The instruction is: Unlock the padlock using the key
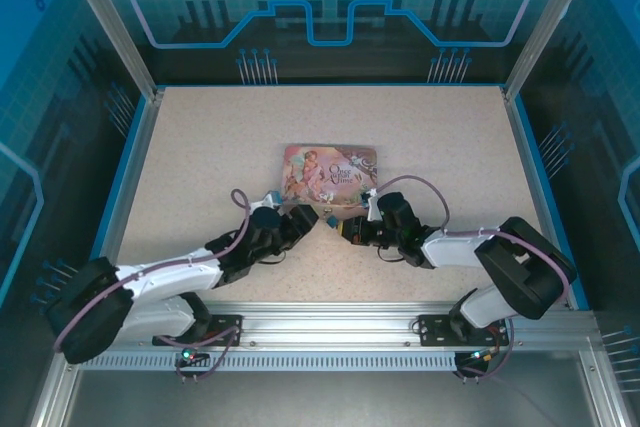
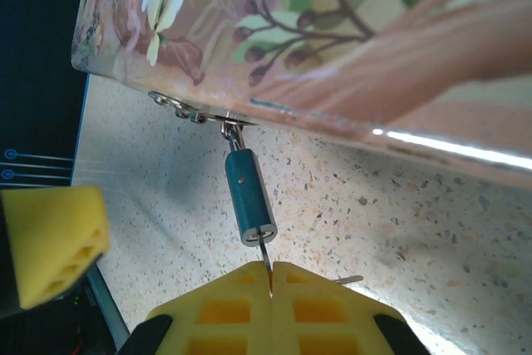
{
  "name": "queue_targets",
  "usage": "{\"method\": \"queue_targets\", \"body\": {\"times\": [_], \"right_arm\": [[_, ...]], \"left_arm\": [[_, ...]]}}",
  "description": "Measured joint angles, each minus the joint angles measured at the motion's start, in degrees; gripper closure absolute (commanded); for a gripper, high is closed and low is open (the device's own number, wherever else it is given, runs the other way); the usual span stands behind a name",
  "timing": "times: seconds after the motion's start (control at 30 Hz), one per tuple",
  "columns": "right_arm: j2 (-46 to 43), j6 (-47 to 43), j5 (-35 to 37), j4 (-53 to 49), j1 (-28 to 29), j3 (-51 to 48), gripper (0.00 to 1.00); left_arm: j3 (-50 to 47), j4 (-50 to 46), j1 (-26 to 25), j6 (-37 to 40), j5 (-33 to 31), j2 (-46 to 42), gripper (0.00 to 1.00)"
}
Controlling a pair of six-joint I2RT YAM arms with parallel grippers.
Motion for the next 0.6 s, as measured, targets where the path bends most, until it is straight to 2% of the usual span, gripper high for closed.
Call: {"method": "queue_targets", "body": {"times": [0.23,0.4,0.6], "right_arm": [[-2.01,3.10,0.87,-0.83,0.13,0.00,1.00],[-3.72,4.15,1.68,-2.19,0.22,0.00,1.00],[-3.78,4.83,2.12,-2.91,0.79,0.00,1.00]], "left_arm": [[-0.02,10.88,-1.75,-1.97,-0.09,10.01,0.33],[0.00,15.45,-2.12,-3.34,-0.42,14.43,0.33],[0.90,20.41,-2.12,-4.50,-0.35,19.61,0.37]]}}
